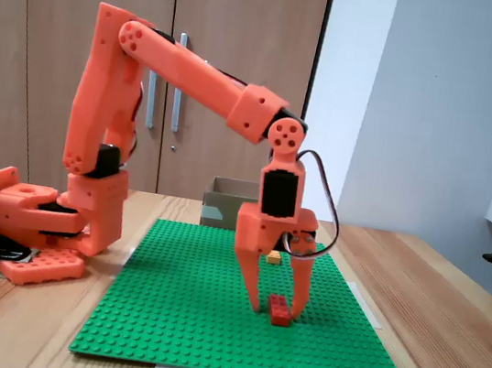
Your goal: Pick the red lego block and put it in the box.
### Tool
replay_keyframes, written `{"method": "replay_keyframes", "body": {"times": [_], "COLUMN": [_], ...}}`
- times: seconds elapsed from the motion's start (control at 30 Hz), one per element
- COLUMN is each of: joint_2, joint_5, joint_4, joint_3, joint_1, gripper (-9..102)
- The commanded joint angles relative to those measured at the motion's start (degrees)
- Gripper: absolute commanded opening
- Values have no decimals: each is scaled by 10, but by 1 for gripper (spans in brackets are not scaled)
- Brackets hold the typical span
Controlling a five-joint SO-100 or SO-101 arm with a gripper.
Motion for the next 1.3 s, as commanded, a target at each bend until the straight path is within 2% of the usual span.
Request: {"method": "replay_keyframes", "body": {"times": [0.0,0.8,1.27], "joint_2": [3,13,66], "joint_5": [3,18,12], "joint_4": [-4,-4,3], "joint_3": [-15,-12,-6], "joint_1": [-1,10,16], "gripper": [20,6,3]}}
